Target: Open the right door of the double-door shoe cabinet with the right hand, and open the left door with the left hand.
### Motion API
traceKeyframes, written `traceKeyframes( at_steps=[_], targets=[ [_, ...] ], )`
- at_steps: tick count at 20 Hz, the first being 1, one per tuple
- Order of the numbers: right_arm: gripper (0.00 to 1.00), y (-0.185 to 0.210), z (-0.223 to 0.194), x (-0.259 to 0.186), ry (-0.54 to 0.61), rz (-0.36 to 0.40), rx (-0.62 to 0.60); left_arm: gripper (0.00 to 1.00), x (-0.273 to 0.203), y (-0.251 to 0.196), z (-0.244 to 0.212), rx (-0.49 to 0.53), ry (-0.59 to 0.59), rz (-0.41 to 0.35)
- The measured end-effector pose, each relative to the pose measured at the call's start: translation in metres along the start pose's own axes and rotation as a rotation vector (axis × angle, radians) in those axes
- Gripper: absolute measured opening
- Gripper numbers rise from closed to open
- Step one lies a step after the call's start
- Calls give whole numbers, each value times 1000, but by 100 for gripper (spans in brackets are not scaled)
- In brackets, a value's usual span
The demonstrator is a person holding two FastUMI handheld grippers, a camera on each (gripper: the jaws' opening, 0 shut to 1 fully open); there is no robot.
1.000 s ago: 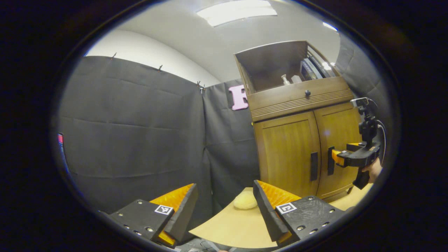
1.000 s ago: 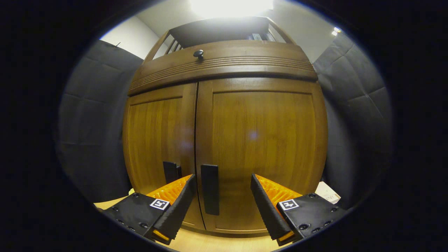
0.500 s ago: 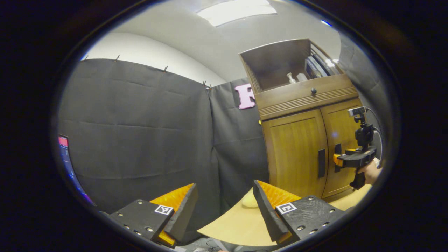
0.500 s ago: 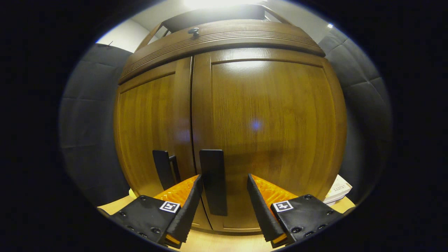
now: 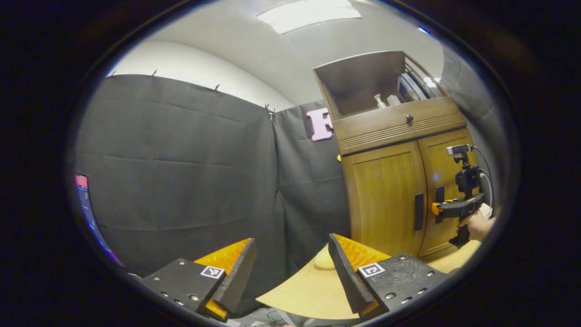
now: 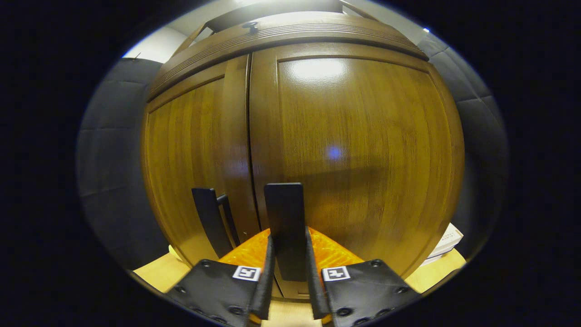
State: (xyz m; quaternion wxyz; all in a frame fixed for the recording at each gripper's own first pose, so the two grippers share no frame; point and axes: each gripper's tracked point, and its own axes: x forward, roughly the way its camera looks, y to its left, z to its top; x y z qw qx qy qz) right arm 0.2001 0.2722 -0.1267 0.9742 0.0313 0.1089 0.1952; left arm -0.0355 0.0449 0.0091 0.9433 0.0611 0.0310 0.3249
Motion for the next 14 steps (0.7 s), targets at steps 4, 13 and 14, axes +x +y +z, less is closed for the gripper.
traceKeyframes(
  at_steps=[4,13,14],
  targets=[
    [17,2,1,-2,9,-5,12,92,1,-1,0,-13,5,0],
    [17,1,-2,-37,18,21,16,93,-4,-9,6,-47,-19,-86],
    [17,0,-1,-42,16,22,14,93,-4,-10,6,-50,-22,-100]
  ],
)
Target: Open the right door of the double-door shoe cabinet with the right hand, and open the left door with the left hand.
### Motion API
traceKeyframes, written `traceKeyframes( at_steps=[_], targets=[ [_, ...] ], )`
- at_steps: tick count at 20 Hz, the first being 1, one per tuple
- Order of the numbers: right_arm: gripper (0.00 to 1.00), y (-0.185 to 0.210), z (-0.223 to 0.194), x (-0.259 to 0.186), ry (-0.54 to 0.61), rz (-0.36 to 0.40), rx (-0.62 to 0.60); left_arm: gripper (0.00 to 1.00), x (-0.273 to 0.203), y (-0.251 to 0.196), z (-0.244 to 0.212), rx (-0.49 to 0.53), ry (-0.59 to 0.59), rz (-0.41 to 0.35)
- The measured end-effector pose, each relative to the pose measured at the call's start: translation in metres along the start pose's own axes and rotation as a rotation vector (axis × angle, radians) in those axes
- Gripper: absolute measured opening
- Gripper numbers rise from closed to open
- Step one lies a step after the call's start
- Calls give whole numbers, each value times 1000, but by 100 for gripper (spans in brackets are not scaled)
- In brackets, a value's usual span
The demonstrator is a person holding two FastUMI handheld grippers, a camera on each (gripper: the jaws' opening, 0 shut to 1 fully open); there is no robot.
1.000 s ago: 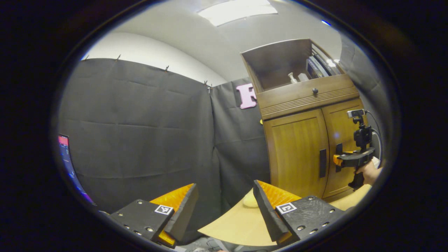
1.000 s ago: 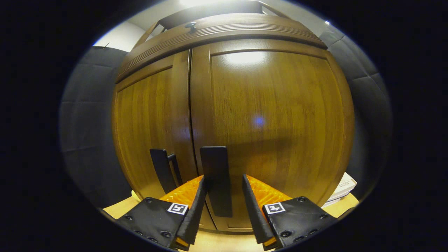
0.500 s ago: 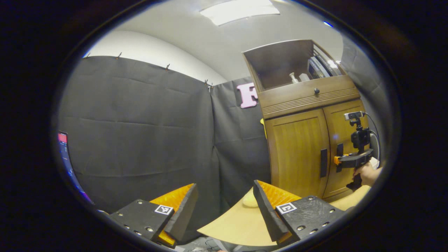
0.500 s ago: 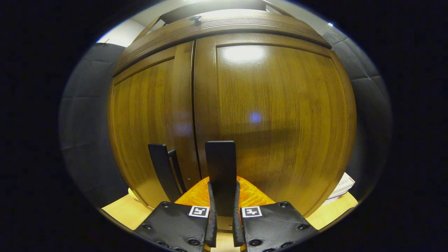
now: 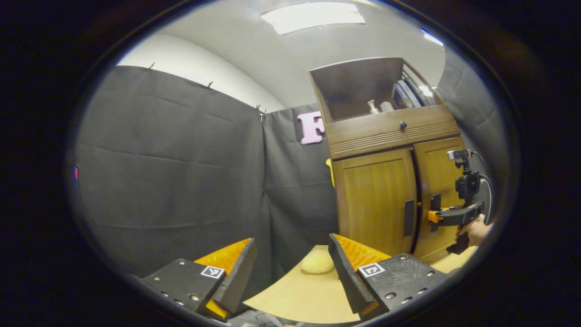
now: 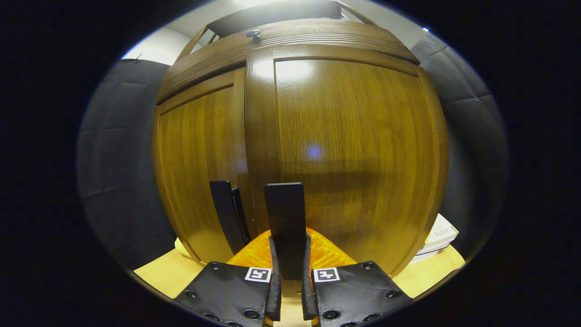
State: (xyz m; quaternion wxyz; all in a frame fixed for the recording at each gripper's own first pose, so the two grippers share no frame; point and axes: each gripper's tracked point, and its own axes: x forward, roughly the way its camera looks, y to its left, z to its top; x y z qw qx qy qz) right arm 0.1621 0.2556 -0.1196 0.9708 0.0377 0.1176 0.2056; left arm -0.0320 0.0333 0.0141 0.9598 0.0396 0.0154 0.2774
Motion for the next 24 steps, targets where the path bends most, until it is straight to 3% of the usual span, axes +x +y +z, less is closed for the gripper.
traceKeyframes(
  at_steps=[1,24],
  targets=[
    [20,0,-1,-4,0,1,-1,93,-1,-1,1,-4,-2,-14],
    [17,-45,-15,-119,12,22,-23,93,8,-26,5,-71,-39,-285]
  ],
)
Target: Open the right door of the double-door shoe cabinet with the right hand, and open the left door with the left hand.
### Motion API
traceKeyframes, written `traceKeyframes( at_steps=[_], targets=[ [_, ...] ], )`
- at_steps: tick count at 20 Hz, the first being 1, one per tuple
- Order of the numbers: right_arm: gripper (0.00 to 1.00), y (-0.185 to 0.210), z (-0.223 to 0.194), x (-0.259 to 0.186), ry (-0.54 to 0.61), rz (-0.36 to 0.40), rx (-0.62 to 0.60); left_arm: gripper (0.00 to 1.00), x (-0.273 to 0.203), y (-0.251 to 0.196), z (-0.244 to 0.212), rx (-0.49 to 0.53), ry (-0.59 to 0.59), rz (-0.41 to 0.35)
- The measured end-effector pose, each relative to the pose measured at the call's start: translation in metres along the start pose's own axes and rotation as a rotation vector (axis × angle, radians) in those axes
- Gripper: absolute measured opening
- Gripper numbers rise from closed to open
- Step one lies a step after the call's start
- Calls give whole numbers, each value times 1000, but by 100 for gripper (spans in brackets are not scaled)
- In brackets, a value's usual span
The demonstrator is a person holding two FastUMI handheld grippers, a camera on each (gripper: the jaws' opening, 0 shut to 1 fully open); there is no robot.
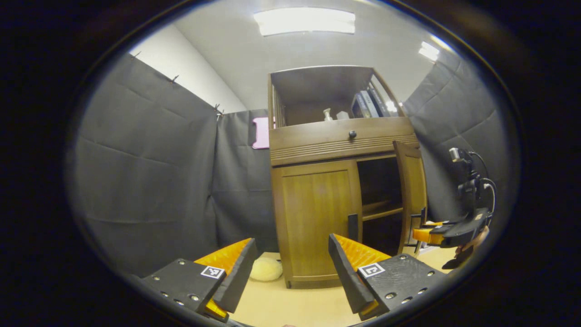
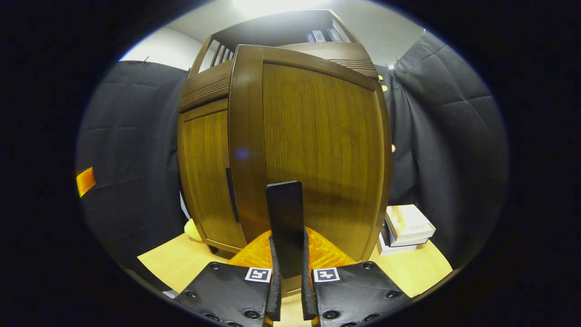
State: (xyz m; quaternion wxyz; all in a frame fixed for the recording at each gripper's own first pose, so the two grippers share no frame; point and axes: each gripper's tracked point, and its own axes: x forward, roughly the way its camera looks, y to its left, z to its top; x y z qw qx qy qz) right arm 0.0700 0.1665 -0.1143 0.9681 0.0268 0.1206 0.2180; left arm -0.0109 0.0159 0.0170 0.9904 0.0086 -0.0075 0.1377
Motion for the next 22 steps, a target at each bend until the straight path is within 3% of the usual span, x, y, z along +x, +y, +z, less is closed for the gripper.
traceKeyframes(
  at_steps=[13,22],
  targets=[
    [20,-37,-6,-43,8,-24,6,93,6,-10,5,-18,-7,-111],
    [16,-76,-8,-70,8,-68,15,92,8,-20,4,-31,-5,-177]
  ],
)
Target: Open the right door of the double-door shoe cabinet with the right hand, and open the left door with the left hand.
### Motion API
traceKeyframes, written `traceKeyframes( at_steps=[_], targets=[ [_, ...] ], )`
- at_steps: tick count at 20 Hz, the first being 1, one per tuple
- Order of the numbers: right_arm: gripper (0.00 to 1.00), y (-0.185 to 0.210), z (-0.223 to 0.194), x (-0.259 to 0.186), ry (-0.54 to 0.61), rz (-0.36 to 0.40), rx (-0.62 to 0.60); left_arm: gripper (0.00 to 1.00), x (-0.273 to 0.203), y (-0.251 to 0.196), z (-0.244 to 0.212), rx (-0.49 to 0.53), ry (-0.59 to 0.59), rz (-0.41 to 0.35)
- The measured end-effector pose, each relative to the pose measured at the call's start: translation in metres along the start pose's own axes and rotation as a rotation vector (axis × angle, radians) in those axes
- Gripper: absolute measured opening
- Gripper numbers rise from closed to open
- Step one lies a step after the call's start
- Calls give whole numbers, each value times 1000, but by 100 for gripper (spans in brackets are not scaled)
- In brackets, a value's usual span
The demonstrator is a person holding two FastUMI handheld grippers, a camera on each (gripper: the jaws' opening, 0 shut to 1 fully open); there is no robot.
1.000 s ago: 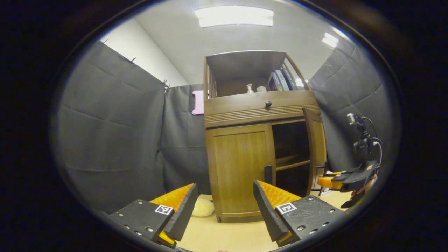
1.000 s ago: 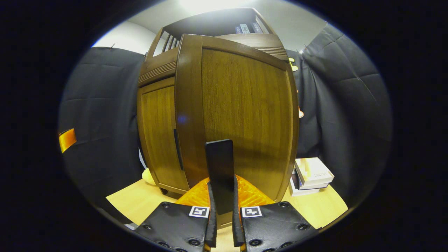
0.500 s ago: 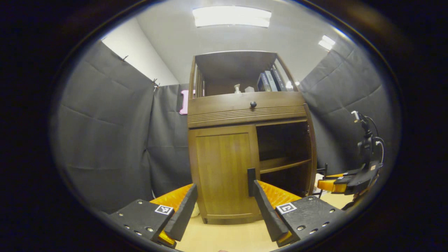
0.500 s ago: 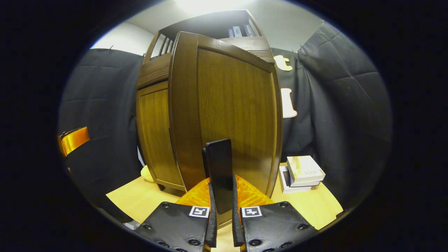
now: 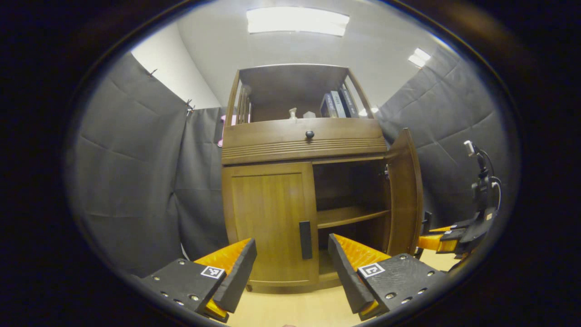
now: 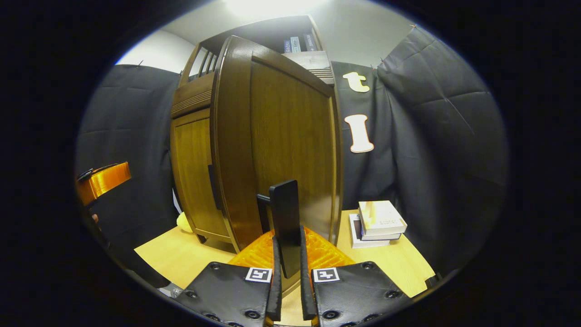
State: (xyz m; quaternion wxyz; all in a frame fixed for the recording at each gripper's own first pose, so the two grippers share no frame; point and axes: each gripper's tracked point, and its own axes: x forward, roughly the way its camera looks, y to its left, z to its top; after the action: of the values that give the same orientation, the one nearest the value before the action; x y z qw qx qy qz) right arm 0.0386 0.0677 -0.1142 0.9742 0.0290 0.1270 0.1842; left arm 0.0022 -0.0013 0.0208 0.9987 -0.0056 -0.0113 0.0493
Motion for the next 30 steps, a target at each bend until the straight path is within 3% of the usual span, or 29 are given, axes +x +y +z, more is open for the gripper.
traceKeyframes(
  at_steps=[5,11,12,13,14,15,16,17,18,19,20,30],
  targets=[
    [19,-33,1,-8,-3,-39,15,92,13,-9,6,3,-1,-32],
    [15,-66,6,-16,-6,-77,19,93,3,-20,2,5,8,-52],
    [19,-71,7,-17,-7,-80,20,93,4,-21,3,6,10,-53],
    [13,-76,8,-18,-10,-84,22,93,5,-21,2,6,13,-53],
    [14,-81,9,-19,-11,-91,23,93,6,-22,2,8,13,-52],
    [5,-85,10,-20,-16,-91,22,92,6,-22,1,10,14,-50],
    [2,-88,14,-23,-24,-87,22,92,7,-21,1,12,14,-48],
    [12,-90,16,-24,-31,-86,17,92,8,-21,0,14,14,-47],
    [2,-93,17,-26,-36,-91,9,92,10,-22,0,15,15,-45],
    [2,-96,19,-28,-43,-98,1,92,12,-22,-2,17,15,-43],
    [12,-100,22,-30,-50,-107,-1,93,14,-21,-2,20,16,-41],
    [12,-118,33,-43,-69,-175,14,91,30,-18,-21,22,46,-28]
  ],
)
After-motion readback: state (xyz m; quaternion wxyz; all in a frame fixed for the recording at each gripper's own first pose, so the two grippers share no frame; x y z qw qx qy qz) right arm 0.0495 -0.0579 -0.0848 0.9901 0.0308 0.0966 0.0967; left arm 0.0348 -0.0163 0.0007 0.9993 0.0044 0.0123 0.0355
